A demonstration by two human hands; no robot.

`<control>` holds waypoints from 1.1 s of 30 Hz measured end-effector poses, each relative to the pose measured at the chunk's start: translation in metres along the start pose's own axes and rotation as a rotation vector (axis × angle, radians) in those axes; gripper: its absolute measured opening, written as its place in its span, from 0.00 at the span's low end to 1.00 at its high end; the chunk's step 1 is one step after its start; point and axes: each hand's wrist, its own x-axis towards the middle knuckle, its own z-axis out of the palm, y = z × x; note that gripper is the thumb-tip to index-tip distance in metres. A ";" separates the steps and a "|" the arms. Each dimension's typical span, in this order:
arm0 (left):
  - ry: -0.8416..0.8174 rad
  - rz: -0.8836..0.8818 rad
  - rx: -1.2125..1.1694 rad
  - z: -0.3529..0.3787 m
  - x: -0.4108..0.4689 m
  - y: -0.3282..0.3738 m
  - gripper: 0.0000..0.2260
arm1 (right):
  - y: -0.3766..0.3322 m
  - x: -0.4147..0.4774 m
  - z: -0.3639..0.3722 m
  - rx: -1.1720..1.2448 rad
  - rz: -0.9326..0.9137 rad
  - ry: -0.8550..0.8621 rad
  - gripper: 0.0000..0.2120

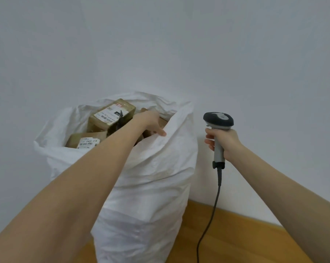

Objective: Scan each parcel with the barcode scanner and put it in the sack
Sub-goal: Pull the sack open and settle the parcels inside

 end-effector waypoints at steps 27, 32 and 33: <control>0.604 0.005 0.112 -0.002 -0.001 -0.003 0.09 | 0.036 -0.073 -0.021 0.033 0.036 0.052 0.02; 0.671 0.078 0.169 0.015 -0.006 0.008 0.12 | 0.041 -0.078 -0.022 0.039 0.049 0.073 0.03; 0.711 0.117 0.168 0.021 -0.008 0.016 0.13 | 0.041 -0.079 -0.023 0.041 0.048 0.080 0.02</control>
